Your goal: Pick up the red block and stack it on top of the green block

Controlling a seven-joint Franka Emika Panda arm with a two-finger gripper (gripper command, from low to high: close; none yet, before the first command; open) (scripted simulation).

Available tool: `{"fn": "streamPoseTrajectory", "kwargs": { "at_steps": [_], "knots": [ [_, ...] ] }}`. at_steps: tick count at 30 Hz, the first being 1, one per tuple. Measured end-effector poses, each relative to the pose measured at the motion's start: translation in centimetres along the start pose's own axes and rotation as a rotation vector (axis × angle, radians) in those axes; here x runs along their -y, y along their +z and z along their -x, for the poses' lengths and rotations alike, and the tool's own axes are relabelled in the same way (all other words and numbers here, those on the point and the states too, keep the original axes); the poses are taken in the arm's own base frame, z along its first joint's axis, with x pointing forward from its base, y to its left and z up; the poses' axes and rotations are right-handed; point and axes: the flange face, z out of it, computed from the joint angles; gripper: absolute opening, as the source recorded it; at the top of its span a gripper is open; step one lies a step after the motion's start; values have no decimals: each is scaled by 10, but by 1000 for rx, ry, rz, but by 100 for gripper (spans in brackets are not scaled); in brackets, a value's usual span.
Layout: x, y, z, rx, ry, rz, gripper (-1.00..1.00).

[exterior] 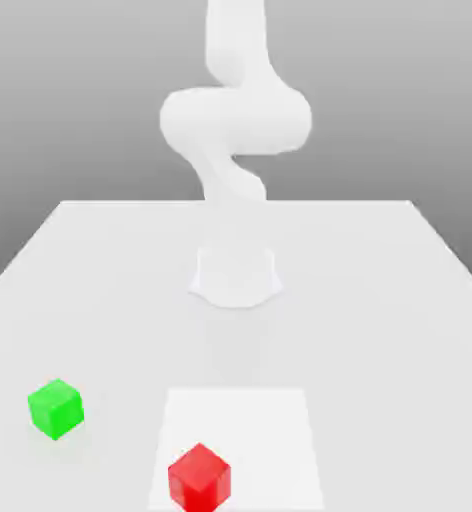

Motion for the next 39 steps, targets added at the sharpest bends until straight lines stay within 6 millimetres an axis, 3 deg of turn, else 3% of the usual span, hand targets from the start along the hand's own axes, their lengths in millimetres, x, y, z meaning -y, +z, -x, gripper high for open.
{"fn": "streamPoseTrajectory", "kwargs": {
  "at_steps": [5,10,16,22,30,31,37,39],
  "knots": [
    [-10,102,5,46,115,154,0],
    [-39,195,19,95,230,293,0],
    [-90,295,49,164,373,447,0],
    [-152,375,93,245,528,588,0],
    [-217,457,156,306,634,674,0],
    [-222,463,160,306,634,675,-100],
    [-224,466,163,305,634,673,-100],
    [-217,456,156,305,635,673,-100]
  ]
}}
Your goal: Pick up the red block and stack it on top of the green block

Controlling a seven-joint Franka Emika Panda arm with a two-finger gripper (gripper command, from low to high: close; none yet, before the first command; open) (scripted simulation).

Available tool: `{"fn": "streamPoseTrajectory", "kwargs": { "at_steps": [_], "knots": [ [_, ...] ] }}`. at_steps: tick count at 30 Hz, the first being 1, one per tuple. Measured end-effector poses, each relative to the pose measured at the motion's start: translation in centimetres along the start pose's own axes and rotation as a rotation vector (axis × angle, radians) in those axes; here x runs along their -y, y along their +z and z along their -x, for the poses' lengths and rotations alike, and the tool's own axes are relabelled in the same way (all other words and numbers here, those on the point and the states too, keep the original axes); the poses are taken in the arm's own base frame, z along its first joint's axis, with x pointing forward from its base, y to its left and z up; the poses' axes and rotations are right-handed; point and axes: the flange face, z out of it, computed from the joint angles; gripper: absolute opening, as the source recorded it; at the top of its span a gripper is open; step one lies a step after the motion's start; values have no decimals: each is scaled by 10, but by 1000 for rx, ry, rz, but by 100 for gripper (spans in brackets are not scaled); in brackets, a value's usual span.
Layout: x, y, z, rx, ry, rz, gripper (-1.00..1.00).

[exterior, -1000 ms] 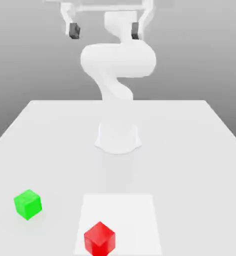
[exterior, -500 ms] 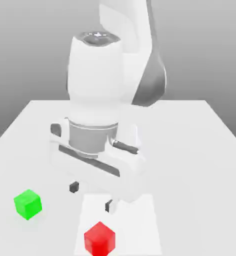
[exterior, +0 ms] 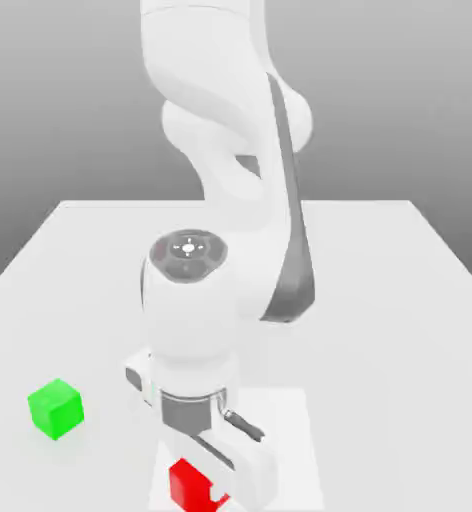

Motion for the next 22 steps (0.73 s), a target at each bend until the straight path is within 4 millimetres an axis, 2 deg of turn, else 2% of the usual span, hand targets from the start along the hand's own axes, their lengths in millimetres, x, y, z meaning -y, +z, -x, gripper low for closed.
{"fn": "streamPoseTrajectory", "kwargs": {
  "at_steps": [3,4,9,11,13,14,15,18,19,22],
  "knots": [
    [0,-36,0,0,0,0,-100],
    [-3,-46,-6,-2,24,2,-100],
    [-48,-67,-97,-14,452,7,-100],
    [-73,-74,-133,-14,635,6,-100],
    [-107,-80,-175,-10,848,3,-100],
    [-124,-78,-193,-7,954,1,-100],
    [-133,-71,-200,-4,1021,1,-100],
    [-138,-39,-202,-2,1066,0,-100],
    [-138,-29,-202,-2,1069,0,100],
    [-138,-29,-202,-2,1069,0,100]
  ]
}}
